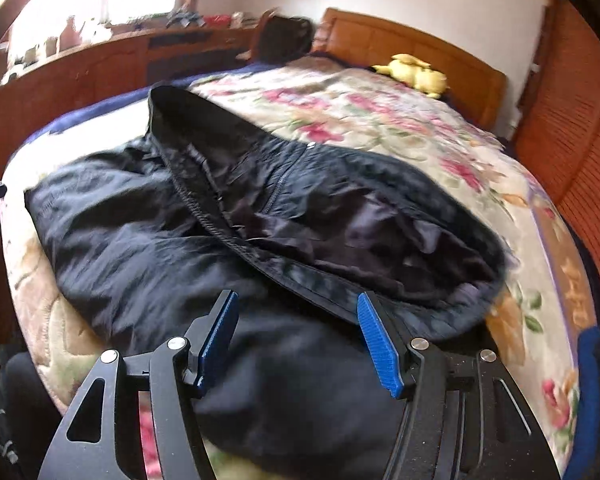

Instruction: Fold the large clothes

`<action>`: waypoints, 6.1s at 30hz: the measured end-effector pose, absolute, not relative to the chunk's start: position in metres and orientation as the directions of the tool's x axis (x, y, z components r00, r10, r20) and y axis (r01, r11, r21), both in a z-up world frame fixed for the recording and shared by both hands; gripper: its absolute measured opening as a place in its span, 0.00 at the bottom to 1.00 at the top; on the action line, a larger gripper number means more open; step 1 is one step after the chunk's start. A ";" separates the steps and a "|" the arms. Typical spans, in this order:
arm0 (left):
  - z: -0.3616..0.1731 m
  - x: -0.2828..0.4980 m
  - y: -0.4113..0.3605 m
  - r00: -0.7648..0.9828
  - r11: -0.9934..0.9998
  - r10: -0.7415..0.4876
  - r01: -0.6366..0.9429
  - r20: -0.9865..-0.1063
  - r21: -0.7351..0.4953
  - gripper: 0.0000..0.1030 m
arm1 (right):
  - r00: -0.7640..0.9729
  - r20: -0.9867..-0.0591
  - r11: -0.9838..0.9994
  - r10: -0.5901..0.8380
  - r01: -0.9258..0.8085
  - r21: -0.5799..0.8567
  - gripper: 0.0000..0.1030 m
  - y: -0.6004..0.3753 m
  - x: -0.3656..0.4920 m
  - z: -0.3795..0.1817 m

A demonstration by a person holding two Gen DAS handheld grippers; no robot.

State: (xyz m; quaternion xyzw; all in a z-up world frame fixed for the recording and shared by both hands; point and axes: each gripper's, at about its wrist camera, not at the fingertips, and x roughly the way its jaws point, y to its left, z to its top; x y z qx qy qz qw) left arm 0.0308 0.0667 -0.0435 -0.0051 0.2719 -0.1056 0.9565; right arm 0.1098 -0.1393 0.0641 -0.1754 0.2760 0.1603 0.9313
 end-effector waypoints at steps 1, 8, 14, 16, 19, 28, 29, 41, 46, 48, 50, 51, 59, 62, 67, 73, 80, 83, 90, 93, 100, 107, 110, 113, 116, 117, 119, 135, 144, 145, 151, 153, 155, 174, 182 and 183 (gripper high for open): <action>-0.044 0.031 0.066 0.831 0.978 -0.203 0.199 -0.519 -0.064 0.78 | 0.797 -0.573 0.879 0.190 -0.398 -0.262 0.62 -0.133 0.115 0.064; -0.047 0.031 0.071 0.846 0.982 -0.189 0.176 -0.499 -0.074 0.78 | 0.773 -0.621 0.825 0.131 -0.432 -0.363 0.11 -0.122 0.165 0.064; -0.053 0.032 0.077 0.845 0.984 -0.180 0.156 -0.503 -0.090 0.78 | 0.827 -0.547 0.862 0.127 -0.365 -0.352 0.02 -0.116 0.208 0.083; -0.055 0.032 0.078 0.844 0.984 -0.177 0.153 -0.507 -0.089 0.78 | 0.846 -0.523 0.871 0.105 -0.333 -0.362 0.02 -0.113 0.223 0.090; -0.059 0.035 0.076 0.843 0.986 -0.169 0.148 -0.510 -0.082 0.78 | 0.860 -0.507 0.885 0.068 -0.286 -0.366 0.02 -0.106 0.252 0.096; -0.066 0.041 0.074 0.836 0.984 -0.180 0.155 -0.518 -0.093 0.78 | 0.858 -0.514 0.949 0.009 -0.169 -0.265 0.63 -0.120 0.301 0.095; -0.066 0.042 0.073 0.834 0.983 -0.184 0.158 -0.519 -0.095 0.78 | 0.860 -0.510 0.955 0.030 -0.175 -0.240 0.70 -0.129 0.298 0.100; -0.066 0.047 0.055 0.822 0.975 -0.222 0.202 -0.524 -0.095 0.78 | 0.746 -0.665 0.993 -0.048 -0.038 -0.115 0.71 -0.244 0.310 0.068; -0.064 0.045 0.048 0.819 0.974 -0.223 0.208 -0.528 -0.088 0.78 | 0.691 -0.722 0.998 0.017 -0.054 -0.028 0.71 -0.259 0.325 0.034; -0.064 0.045 0.046 0.819 0.974 -0.224 0.211 -0.529 -0.085 0.78 | 0.685 -0.725 0.997 0.065 -0.065 0.028 0.65 -0.265 0.329 0.033; -0.064 0.044 0.043 0.817 0.973 -0.226 0.216 -0.531 -0.083 0.78 | 0.683 -0.717 0.990 0.138 -0.096 0.099 0.44 -0.278 0.333 0.034; -0.064 0.045 0.042 0.816 0.973 -0.227 0.218 -0.532 -0.081 0.78 | 0.688 -0.711 0.989 0.147 -0.106 0.103 0.39 -0.280 0.332 0.035; -0.064 0.041 0.030 0.809 0.968 -0.244 0.235 -0.535 -0.085 0.78 | 0.807 -0.589 0.998 0.041 -0.066 -0.020 0.03 -0.296 0.297 0.062; -0.062 0.039 0.027 0.809 0.970 -0.238 0.230 -0.538 -0.082 0.78 | 0.823 -0.568 1.000 0.023 -0.012 0.024 0.03 -0.306 0.289 0.070; -0.052 0.031 0.020 0.818 0.970 -0.233 0.232 -0.527 -0.068 0.78 | 0.838 -0.545 1.000 0.016 -0.026 -0.011 0.13 -0.297 0.262 0.080; -0.043 0.026 0.007 0.821 0.967 -0.245 0.243 -0.516 -0.073 0.78 | 0.873 -0.485 0.995 0.056 -0.088 -0.043 0.74 -0.291 0.200 0.077; -0.034 0.037 -0.015 0.820 0.959 -0.272 0.271 -0.504 -0.076 0.78 | 0.866 -0.490 0.988 0.099 -0.144 -0.055 0.80 -0.300 0.116 0.040; -0.034 0.036 -0.021 0.819 0.961 -0.270 0.265 -0.507 -0.084 0.78 | 0.864 -0.489 0.987 0.123 -0.156 -0.027 0.84 -0.307 0.093 0.027; -0.031 0.024 -0.029 0.814 0.966 -0.248 0.252 -0.526 -0.065 0.78 | 0.866 -0.480 0.986 0.138 -0.165 -0.014 0.84 -0.309 0.077 0.009; -0.028 0.020 -0.029 0.815 0.966 -0.245 0.250 -0.526 -0.063 0.78 | 0.862 -0.486 0.986 0.148 -0.169 0.000 0.84 -0.306 0.078 0.004; -0.027 0.016 -0.027 0.816 0.967 -0.239 0.247 -0.526 -0.056 0.78 | 0.862 -0.489 0.988 0.135 -0.156 -0.003 0.84 -0.300 0.084 0.004; -0.024 0.020 -0.023 0.815 0.968 -0.239 0.246 -0.528 -0.058 0.78 | 0.857 -0.503 0.991 0.116 -0.133 0.003 0.84 -0.296 0.087 0.000; -0.024 0.023 -0.023 0.810 0.963 -0.258 0.260 -0.527 -0.071 0.78 | 0.856 -0.507 0.993 0.104 -0.121 -0.002 0.84 -0.294 0.087 0.002; -0.025 0.033 -0.027 0.804 0.955 -0.280 0.287 -0.525 -0.070 0.78 | 0.853 -0.514 0.994 0.094 -0.112 -0.005 0.84 -0.292 0.085 0.004; -0.025 0.049 -0.032 0.795 0.947 -0.299 0.314 -0.528 -0.064 0.78 | 0.852 -0.518 0.996 0.075 -0.093 -0.010 0.84 -0.295 0.082 0.006; -0.025 0.056 -0.034 0.789 0.943 -0.309 0.327 -0.531 -0.062 0.78 | 0.851 -0.521 0.996 0.072 -0.085 -0.001 0.84 -0.297 0.081 0.007; -0.023 0.070 -0.040 0.783 0.935 -0.324 0.351 -0.530 -0.053 0.78 | 0.846 -0.527 0.997 0.080 -0.079 0.024 0.84 -0.299 0.080 0.008; -0.064 0.116 -0.059 0.729 0.920 -0.343 0.388 -0.592 -0.056 0.78 | 0.798 -0.601 0.999 0.038 -0.007 0.053 0.87 -0.293 0.104 -0.003; -0.072 0.111 -0.052 0.726 0.922 -0.346 0.380 -0.595 -0.072 0.78 | 0.775 -0.627 0.992 0.082 -0.004 0.126 0.87 -0.298 0.105 -0.008; -0.072 0.110 -0.053 0.728 0.921 -0.344 0.383 -0.593 -0.063 0.78 | 0.773 -0.629 0.992 0.088 -0.009 0.129 0.87 -0.298 0.104 -0.007; -0.073 0.110 -0.049 0.719 0.914 -0.366 0.397 -0.591 -0.084 0.78 | 0.759 -0.638 0.986 0.133 -0.034 0.165 0.79 -0.297 0.105 -0.012; -0.072 0.109 -0.047 0.715 0.912 -0.373 0.400 -0.591 -0.091 0.78 | 0.755 -0.635 0.980 0.163 -0.051 0.191 0.73 -0.296 0.108 -0.014; -0.072 0.110 -0.047 0.713 0.912 -0.375 0.399 -0.593 -0.097 0.78 | 0.755 -0.632 0.979 0.177 -0.069 0.192 0.59 -0.293 0.109 -0.014; -0.056 0.095 -0.014 0.722 0.907 -0.406 0.392 -0.559 -0.152 0.78 | 0.866 -0.463 0.980 0.189 -0.139 0.140 0.17 -0.277 0.084 0.064; -0.040 0.075 0.025 0.758 0.919 -0.385 0.367 -0.527 -0.145 0.78 | 0.883 -0.423 0.979 0.202 -0.187 0.076 0.16 -0.236 0.079 0.086; -0.039 0.073 0.030 0.762 0.921 -0.381 0.363 -0.523 -0.142 0.78 | 0.885 -0.420 0.979 0.202 -0.193 0.065 0.16 -0.231 0.084 0.087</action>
